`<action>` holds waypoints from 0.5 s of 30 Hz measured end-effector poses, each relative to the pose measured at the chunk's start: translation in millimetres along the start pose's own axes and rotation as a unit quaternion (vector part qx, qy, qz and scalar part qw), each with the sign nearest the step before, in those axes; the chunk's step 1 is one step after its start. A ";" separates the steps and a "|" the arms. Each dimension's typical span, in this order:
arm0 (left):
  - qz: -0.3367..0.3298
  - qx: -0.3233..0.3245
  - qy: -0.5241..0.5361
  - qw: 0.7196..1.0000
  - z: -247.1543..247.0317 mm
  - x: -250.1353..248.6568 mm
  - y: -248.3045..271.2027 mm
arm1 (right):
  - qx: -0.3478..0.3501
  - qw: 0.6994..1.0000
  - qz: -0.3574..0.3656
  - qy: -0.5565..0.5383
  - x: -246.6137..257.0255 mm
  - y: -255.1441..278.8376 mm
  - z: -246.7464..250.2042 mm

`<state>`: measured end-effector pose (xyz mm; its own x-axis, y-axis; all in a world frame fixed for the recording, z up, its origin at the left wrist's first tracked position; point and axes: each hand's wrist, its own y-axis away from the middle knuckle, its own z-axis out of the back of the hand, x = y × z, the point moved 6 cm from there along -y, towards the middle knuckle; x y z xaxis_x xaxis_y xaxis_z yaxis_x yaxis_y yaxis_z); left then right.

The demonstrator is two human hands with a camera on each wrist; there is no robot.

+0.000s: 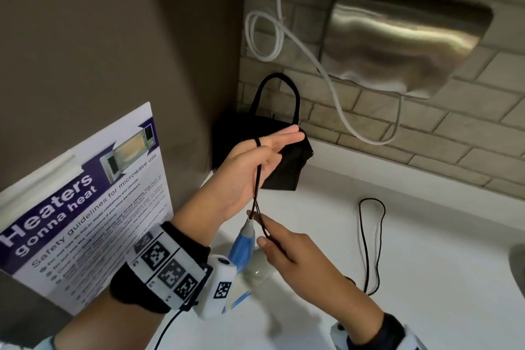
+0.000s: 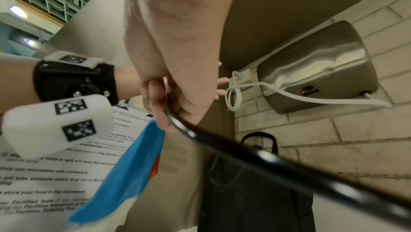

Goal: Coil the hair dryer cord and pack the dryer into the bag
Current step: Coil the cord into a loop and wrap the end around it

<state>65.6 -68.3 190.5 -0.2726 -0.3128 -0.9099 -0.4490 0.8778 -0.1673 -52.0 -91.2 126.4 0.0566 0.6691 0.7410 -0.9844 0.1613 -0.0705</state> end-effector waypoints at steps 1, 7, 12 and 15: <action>0.004 -0.006 0.006 1.000 3.4 1.3 -1.7 | 0.000 1.000 0.005 0.011 2.6 1.0 0.7; 0.062 -0.008 0.031 0.998 21.2 3.1 -5.5 | -0.091 0.993 0.011 0.070 11.5 10.4 38.2; 0.092 0.019 0.022 0.995 14.9 1.5 -6.1 | -0.178 0.970 0.052 0.155 30.3 6.5 84.2; 0.106 0.038 0.000 0.994 7.0 2.8 -5.3 | -0.193 0.961 0.080 0.178 45.8 -2.2 101.6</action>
<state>73.1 -71.3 186.2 -0.3543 -0.1177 -0.9277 -0.3161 0.9487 0.0004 -64.2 -134.6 228.4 0.0300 0.9028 0.4290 -0.8535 0.2465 -0.4590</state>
